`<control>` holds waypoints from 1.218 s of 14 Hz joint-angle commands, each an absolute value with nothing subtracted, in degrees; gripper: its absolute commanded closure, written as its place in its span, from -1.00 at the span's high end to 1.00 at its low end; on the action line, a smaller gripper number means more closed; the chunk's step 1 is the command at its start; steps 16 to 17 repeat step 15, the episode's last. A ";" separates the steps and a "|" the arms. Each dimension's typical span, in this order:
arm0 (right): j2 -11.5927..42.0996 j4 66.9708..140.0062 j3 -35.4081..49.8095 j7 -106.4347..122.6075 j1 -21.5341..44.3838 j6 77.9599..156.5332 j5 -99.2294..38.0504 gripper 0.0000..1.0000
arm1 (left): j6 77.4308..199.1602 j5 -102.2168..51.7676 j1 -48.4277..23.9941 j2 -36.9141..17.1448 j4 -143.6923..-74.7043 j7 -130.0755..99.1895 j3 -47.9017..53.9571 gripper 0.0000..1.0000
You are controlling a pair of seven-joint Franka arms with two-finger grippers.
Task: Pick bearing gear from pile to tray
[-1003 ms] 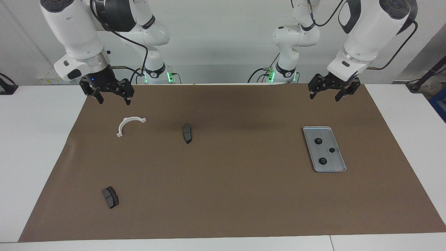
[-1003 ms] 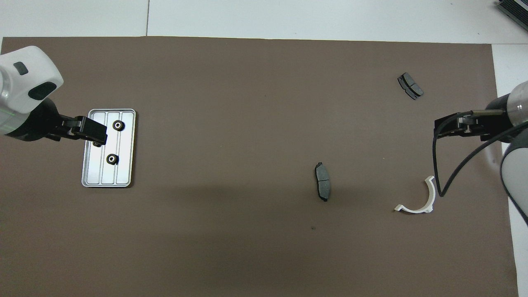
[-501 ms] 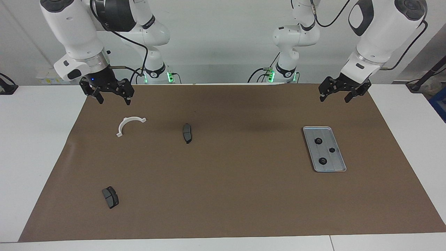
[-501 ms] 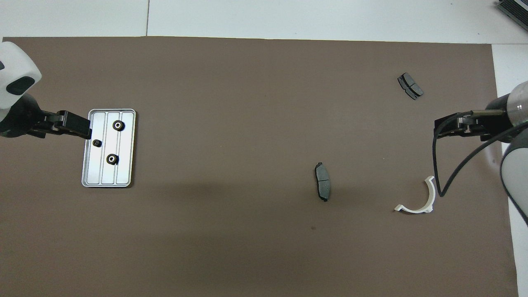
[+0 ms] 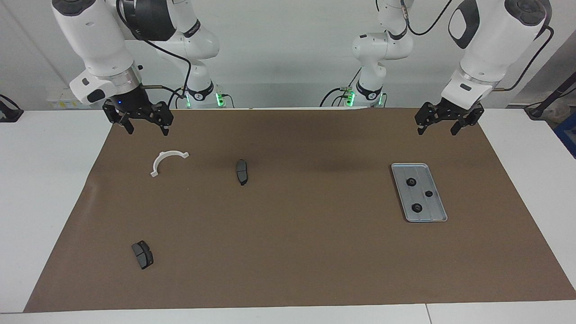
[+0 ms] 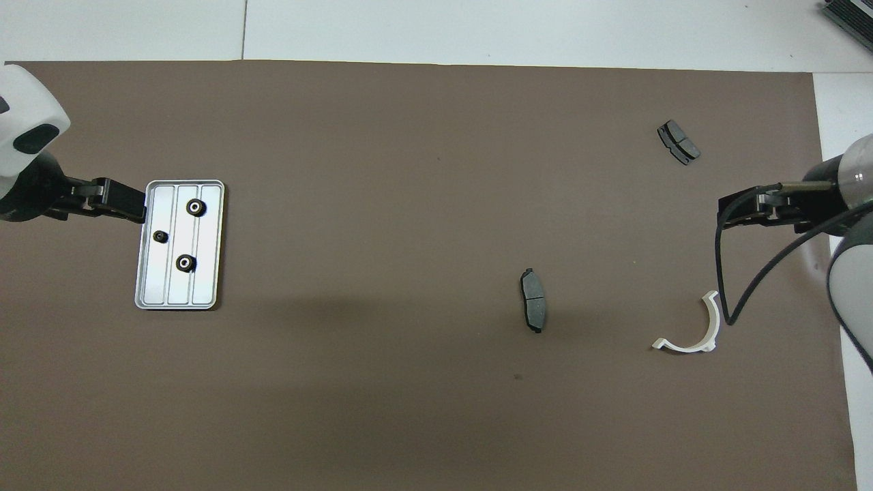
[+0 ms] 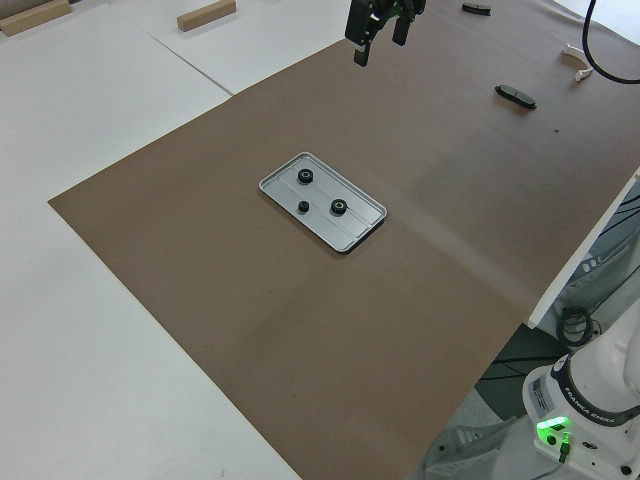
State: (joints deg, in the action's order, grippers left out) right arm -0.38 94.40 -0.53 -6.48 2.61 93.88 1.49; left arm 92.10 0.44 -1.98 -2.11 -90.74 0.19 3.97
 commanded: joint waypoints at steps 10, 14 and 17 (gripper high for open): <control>-1.23 95.45 -0.35 -5.45 2.20 94.48 1.32 1.00 | 96.77 1.58 -2.11 -0.44 -94.39 -2.37 3.96 1.00; -1.14 95.45 -0.35 -5.45 2.20 94.48 1.32 1.00 | 96.77 1.58 -2.02 -0.44 -94.39 -2.29 3.95 1.00; -1.14 95.45 -0.35 -5.45 2.20 94.48 1.32 1.00 | 96.77 1.58 -2.02 -0.44 -94.39 -2.29 3.96 1.00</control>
